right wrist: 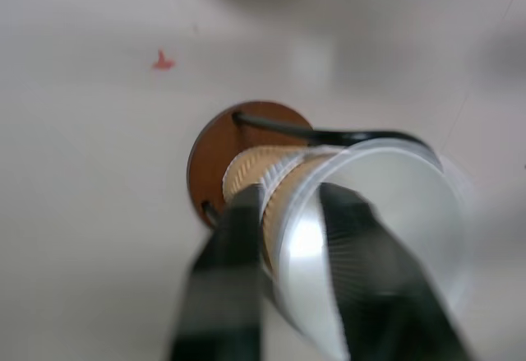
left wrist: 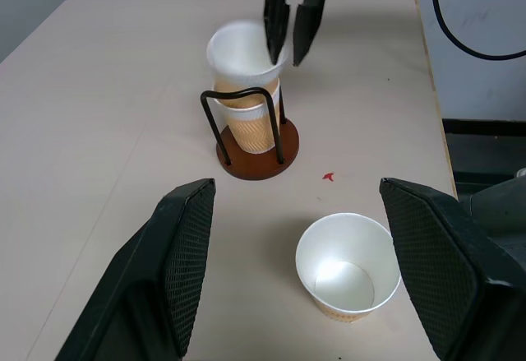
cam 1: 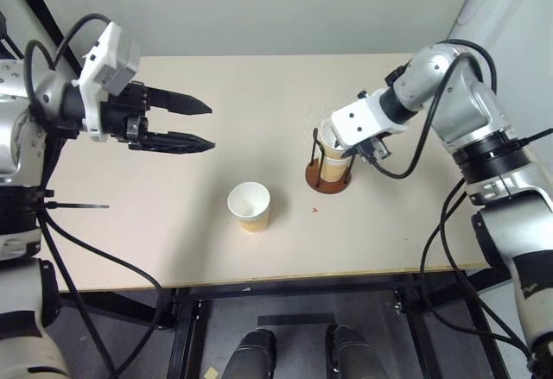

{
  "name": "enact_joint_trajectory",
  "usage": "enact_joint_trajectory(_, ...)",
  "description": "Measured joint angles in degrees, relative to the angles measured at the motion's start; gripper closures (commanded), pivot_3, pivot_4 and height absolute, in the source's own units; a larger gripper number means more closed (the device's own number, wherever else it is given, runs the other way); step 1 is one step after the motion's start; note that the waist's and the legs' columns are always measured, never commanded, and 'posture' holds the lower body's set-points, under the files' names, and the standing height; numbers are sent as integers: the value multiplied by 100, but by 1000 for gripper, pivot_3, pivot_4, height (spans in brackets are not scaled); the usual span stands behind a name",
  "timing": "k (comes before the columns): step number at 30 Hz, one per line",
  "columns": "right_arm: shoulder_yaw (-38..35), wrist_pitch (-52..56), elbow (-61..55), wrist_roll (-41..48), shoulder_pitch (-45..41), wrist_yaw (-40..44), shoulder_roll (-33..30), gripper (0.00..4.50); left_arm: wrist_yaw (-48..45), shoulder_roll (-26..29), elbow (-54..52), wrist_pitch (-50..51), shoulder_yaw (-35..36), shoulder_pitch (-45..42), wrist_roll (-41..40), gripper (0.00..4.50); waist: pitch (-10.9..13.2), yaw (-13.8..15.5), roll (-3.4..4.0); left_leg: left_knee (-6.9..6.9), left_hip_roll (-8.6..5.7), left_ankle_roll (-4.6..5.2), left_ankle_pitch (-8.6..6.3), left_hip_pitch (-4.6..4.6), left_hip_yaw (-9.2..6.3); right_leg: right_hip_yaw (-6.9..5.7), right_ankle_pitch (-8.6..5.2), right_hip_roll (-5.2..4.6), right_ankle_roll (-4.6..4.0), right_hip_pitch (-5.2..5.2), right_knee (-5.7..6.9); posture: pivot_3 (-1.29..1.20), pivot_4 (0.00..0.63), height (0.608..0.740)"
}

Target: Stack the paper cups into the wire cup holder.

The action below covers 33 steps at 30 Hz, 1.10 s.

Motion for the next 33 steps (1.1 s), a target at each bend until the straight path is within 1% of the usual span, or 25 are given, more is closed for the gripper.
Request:
enact_joint_trajectory(4,-11,124,38,12,0,-41,4,1054,-2,0,0,-1,0,0,1,1062,0,1,0,0,-2,0,0,-1,0,0,0,-1,-1,1,-3,0,150,740)
enact_joint_trajectory(7,-74,295,87,90,-1,-95,7,51,-2,-2,0,-4,0,1,1,1062,0,2,0,0,-1,0,-1,-1,0,0,0,0,-1,0,-2,0,150,740)
enact_joint_trajectory(10,-279,618,73,306,-2,-208,59,51,-9,-2,-65,-4,0,77,-1,1062,0,-1,0,-1,-1,-1,0,-1,1,1,0,0,-1,-1,-1,0,150,740)
enact_joint_trajectory(12,-496,1028,-151,590,-2,-209,68,51,-31,19,-252,-23,-3,277,-4,1062,1,-4,1,-3,-1,-1,0,-2,2,1,-1,0,-1,-3,-2,0,150,740)
enact_joint_trajectory(17,-1217,2579,-1403,1524,-2,-272,68,51,-187,246,-777,-235,-21,745,18,1062,0,-8,1,-4,0,-9,-4,-6,1,-1,-15,5,-24,-4,-3,0,150,740)
enact_joint_trajectory(19,-1368,3124,-1846,1806,16,-319,-9,51,-258,381,-942,-441,-47,843,117,1062,0,-4,1,-4,-1,-8,-5,-5,1,0,-17,5,-27,-3,-5,0,150,740)
enact_joint_trajectory(21,-1582,3708,-2418,2131,112,-372,-186,51,-292,504,-1151,-743,-189,1003,295,1062,0,13,0,-3,-4,-7,-5,-2,0,1,-28,4,-45,3,-4,0,150,740)
enact_joint_trajectory(24,-1832,4537,-3156,2591,460,-458,-508,51,-306,472,-1287,-978,-473,1133,431,1062,-1,40,-2,6,-6,-6,-5,1,0,3,-31,4,-50,11,-1,0,150,740)
enact_joint_trajectory(28,-1932,5366,-3711,3111,787,-673,-725,51,-315,468,-1332,-1252,-815,1137,466,1062,-1,29,-2,12,-9,-8,0,11,6,17,-30,3,-50,7,25,0,150,740)
enact_joint_trajectory(33,-1946,5759,-4136,3457,913,-1141,-757,51,-318,410,-1338,-1585,-1344,956,461,1062,-1,25,-2,2,-4,-15,11,37,6,18,-32,5,-46,8,54,0,150,740)
